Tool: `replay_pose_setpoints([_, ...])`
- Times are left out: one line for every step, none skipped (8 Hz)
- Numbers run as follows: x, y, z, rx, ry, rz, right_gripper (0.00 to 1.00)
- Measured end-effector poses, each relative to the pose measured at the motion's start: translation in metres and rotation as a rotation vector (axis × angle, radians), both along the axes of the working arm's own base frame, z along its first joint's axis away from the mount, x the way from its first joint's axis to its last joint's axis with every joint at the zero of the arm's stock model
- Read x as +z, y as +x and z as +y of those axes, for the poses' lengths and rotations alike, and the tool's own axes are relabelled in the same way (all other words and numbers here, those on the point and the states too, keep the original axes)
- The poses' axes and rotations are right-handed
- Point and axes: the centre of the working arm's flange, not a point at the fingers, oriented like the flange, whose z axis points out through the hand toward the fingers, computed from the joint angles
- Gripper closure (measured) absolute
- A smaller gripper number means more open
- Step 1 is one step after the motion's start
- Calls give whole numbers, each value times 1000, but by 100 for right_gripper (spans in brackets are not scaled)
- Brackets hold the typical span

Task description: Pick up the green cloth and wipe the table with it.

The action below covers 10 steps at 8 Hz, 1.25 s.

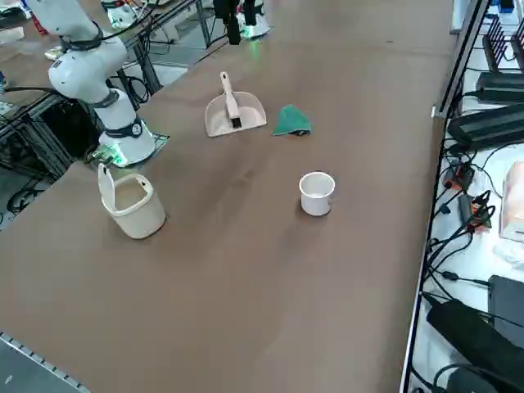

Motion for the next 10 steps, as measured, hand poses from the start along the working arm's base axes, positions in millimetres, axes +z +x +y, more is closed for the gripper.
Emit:
replay_pose_setpoints([0,0,1,2,0,0,0])
replay_pose_setpoints([0,0,2,4,0,-1,0])
replay_pose_setpoints([1,0,3,5,0,-2,0])
replay_pose_setpoints([2,0,3,6,0,-4,0])
replay_pose_setpoints([2,0,3,6,0,-5,0])
replay_pose_setpoints([1,1,6,11,1,-3,0])
replay_pose_setpoints([-3,4,16,22,3,-1,0])
replay_pose_setpoints([-14,11,42,6,6,-5,0])
replay_pose_setpoints([-35,20,81,-34,10,-18,0])
replay_pose_setpoints([-66,25,122,-76,15,-26,0])
